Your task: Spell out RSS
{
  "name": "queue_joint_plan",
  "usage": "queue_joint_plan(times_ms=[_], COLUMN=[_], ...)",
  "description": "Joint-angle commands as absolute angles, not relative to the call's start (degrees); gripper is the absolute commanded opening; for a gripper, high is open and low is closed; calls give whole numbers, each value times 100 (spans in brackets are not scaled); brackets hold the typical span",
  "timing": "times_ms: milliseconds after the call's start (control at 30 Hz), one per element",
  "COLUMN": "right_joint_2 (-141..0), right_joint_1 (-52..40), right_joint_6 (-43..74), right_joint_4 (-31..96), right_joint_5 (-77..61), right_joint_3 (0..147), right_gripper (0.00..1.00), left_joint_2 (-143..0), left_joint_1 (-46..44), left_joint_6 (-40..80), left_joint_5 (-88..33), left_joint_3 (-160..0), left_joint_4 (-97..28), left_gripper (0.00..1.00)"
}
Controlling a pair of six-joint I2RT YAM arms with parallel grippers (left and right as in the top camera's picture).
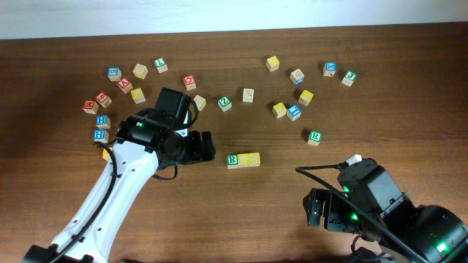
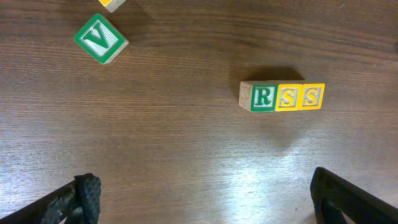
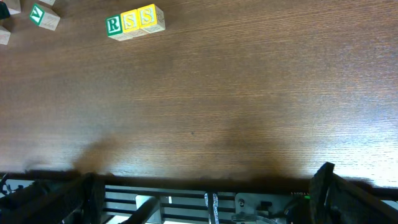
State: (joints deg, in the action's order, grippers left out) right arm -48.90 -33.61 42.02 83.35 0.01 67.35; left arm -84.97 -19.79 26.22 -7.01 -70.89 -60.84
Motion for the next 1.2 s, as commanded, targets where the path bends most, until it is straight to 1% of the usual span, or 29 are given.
queue_joint_plan(times_ms=[0, 200, 300, 333, 433, 533, 700, 867, 1033, 1167], right_joint_2=[-4890, -4888, -4847, -4823, -4598, -4198, -3201, -2226, -1404, -934], right_joint_1=[-3411, -3413, -3400, -3400, -3326, -2886, -1811, -961, -257, 67], right_joint_6=[4250, 4248, 4222, 4132, 3332, 2860, 2080, 932, 897, 895], right_joint_4=[8318, 8294, 7955, 7839, 7124, 6512, 5660, 4663, 4185, 3638], right_joint_5=[49, 143, 368, 375, 368, 84, -499, -1050, -1057, -1146], right_joint_3=[6685, 6674, 6508, 6425, 5937, 5465, 4574, 3859, 3216, 2657], right_gripper=[98, 98, 98, 98, 98, 98, 98, 98, 98, 98], left_joint_2=[-8462, -8462, -8462, -8462, -8462, -8462, -8462, -8462, -8462, -8462], left_joint_1=[-1959, -1959, -1959, -1959, -1959, -1959, -1959, -1959, -1959, -1959], left_joint_6=[2611, 2611, 2611, 2611, 2611, 2611, 2611, 2611, 2611, 2611], left_joint_5=[-657, -657, -657, -657, -657, -657, -657, -657, -657, -655], left_joint_3=[-7140, -7140, -7140, -7140, -7140, -7140, -7140, -7140, -7140, -7140], left_joint_4=[-6075, -6073, -6073, -6073, -6073, -6073, -6073, -6073, -6073, -6075], left_gripper=[99, 99, 99, 99, 99, 99, 99, 99, 99, 99])
